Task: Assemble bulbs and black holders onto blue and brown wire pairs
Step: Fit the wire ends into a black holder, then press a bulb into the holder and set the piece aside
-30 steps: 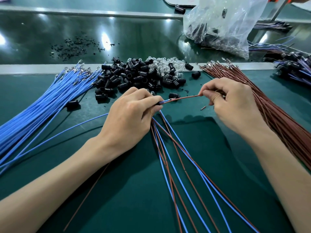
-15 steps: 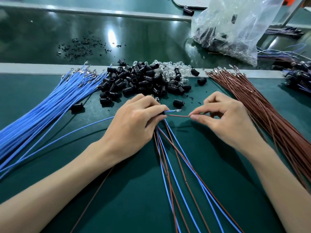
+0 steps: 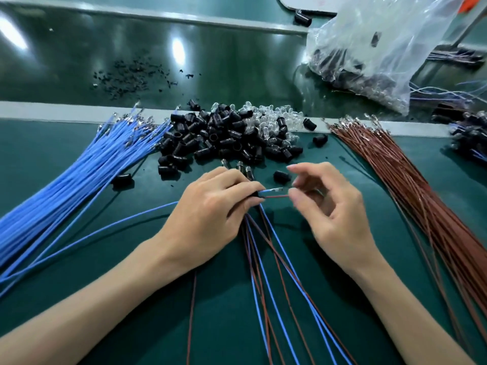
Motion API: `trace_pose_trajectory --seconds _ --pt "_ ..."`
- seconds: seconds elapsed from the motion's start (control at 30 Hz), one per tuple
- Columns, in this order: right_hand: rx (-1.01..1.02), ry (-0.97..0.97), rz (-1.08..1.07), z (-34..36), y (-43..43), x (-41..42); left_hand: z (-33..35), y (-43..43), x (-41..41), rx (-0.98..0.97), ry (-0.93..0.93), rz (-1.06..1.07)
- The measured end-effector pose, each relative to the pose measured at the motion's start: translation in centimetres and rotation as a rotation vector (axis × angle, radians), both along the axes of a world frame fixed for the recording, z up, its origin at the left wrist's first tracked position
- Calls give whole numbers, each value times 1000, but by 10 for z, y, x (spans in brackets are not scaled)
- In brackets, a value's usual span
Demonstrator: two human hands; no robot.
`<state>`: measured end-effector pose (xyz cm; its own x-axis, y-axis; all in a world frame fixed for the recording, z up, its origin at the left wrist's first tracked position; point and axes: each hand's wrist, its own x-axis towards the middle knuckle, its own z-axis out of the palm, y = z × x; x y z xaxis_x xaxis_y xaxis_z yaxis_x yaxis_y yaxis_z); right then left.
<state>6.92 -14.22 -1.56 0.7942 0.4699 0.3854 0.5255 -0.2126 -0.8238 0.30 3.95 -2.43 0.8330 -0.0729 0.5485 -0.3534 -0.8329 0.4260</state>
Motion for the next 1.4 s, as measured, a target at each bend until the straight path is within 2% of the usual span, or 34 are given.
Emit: trace_pose_trajectory --seconds 0.07,0.2,0.4,0.57,0.67,0.93,1.07,1.13,1.2,1.23,1.33,1.4 --pt "109 69 -42 0 -3 3 0 0 1 -33 -16 7" --pt "163 91 -84 -1 1 4 0 0 1 -76 6 21" --pt "217 129 -29 1 2 4 3 -4 0 -68 24 9" --pt "230 179 -1 0 -4 7 4 -2 2 -236 38 35" --pt "284 198 -24 0 -5 9 5 -3 2 -251 53 48" --pt "100 117 34 4 3 -3 7 -7 1 -193 53 -23" --pt "129 160 2 17 10 9 8 -7 -1 -210 37 -17" --pt "26 -5 -165 25 24 35 9 -8 -2 -222 34 -1" --pt "-221 -229 -246 35 44 64 9 -8 -2 -232 33 -1" --pt "-354 -276 -229 37 55 77 9 -8 -1 -232 32 -3" --pt "-632 -254 -183 28 77 100 9 -8 -1 -227 30 -3" --pt "-625 -237 -218 21 81 102 10 -8 -1 -234 32 -1"
